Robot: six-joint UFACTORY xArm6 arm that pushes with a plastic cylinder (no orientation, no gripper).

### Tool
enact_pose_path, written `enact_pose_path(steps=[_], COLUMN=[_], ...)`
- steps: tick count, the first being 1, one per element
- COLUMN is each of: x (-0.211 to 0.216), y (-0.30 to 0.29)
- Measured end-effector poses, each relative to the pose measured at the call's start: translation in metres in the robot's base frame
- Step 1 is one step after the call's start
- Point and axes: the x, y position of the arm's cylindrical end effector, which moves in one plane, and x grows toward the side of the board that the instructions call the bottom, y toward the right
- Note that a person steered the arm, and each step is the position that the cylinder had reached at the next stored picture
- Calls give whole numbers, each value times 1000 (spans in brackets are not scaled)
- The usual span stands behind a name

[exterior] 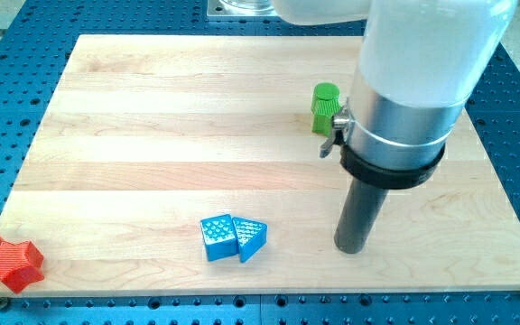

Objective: Separate the green blocks

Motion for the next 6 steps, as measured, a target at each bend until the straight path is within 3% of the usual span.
enact_pose_path(steps=[2, 4, 5, 6], x=[-31, -129, -153, -177], y=[11, 14, 37, 22])
